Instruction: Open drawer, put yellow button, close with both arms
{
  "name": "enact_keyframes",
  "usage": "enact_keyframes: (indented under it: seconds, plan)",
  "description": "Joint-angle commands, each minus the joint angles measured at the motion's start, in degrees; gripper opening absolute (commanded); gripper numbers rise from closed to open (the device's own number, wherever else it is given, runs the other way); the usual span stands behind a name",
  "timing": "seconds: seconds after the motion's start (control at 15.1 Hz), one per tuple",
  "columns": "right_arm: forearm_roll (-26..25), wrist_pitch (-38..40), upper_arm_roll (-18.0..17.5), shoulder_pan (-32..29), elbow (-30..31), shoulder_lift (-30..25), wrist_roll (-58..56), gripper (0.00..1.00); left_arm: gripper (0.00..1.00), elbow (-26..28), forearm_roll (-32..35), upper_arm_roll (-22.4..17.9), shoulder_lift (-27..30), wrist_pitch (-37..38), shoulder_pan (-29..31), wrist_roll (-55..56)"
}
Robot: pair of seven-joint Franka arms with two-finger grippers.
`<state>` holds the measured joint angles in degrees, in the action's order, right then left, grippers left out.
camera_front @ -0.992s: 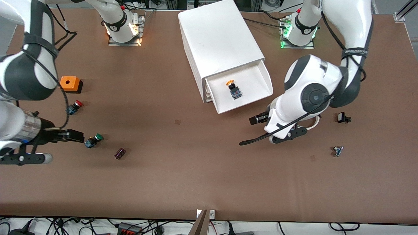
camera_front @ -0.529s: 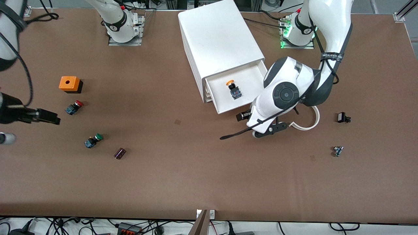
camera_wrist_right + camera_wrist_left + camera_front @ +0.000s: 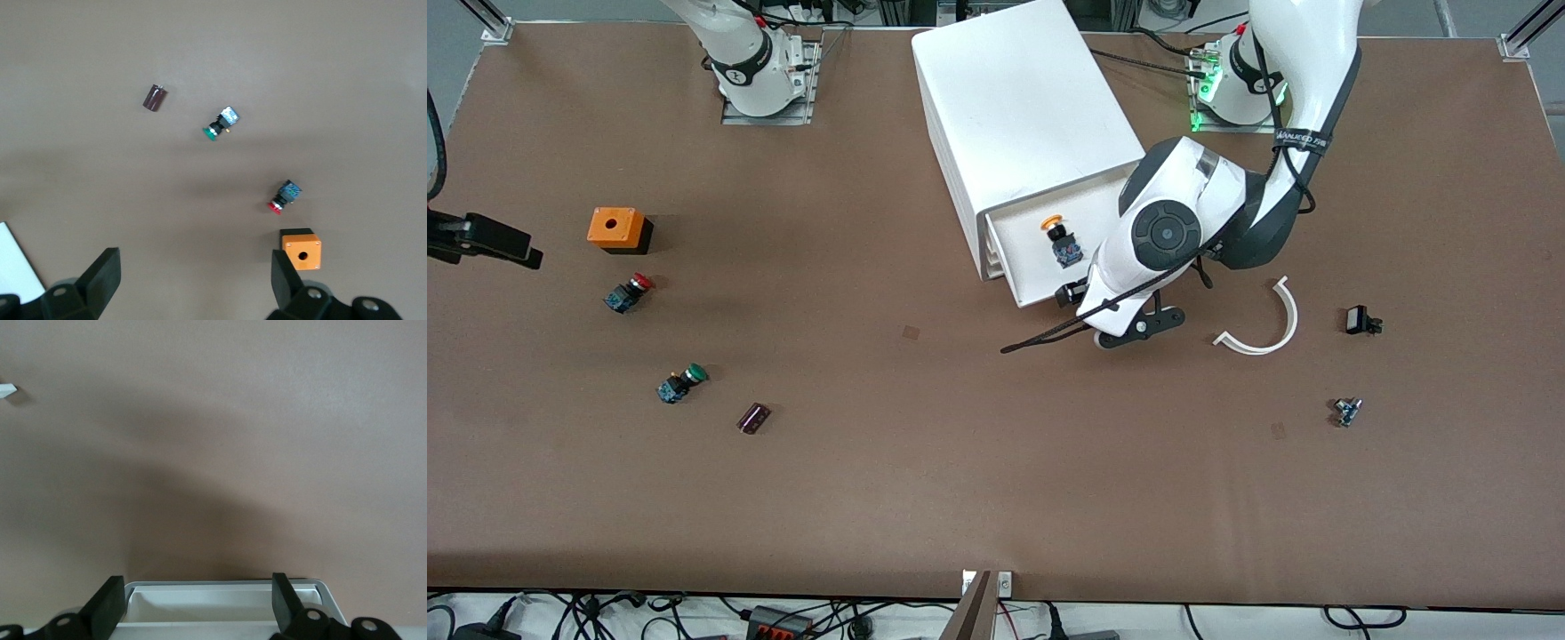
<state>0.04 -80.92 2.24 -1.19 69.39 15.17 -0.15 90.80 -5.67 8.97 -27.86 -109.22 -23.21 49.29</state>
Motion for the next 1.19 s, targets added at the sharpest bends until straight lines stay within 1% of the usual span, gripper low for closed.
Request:
enact_keyframes:
  seconds: [0.0,0.13,0.33,0.46,0.53,0.66,1.12]
  plan:
    - [-1.4,-1.2,-0.7,-0.7,2.9,-2.3,-1.4,1.00,0.97,5.7,1.0,1.1,4.5,-0.9,-0.7,1.3]
    - [-1.4,-2.0,-0.7,-0.5,6.4,-4.4,-1.4,1.00,0.97,7.9,1.0,2.4,5.6,-0.8,-0.7,1.9]
    - [-3.5,-6.8,-1.1,-0.3,15.6,-10.0,-2.1,1.00,0.98,11.0,1.0,5.2,6.5,-0.7,-0.6,2.0]
    - [-3.3,-8.7,-1.1,-0.4,21.1,-13.2,-2.0,1.00,1.00,11.6,0.9,6.6,6.9,-0.4,-0.7,3.4]
    - [-2.9,-8.7,-1.1,-0.5,22.4,-14.2,-2.0,1.00,1.00,11.9,0.9,7.5,6.9,-0.4,-0.7,5.2]
    - [-2.9,-8.5,-1.1,-0.5,22.8,-14.6,-1.9,1.00,1.00,12.2,1.0,8.5,7.2,-0.2,-0.6,6.2]
    - [-2.8,-8.2,-1.2,-0.4,22.5,-15.0,-2.0,1.00,1.00,12.3,1.0,8.8,7.6,1.0,-0.7,5.7]
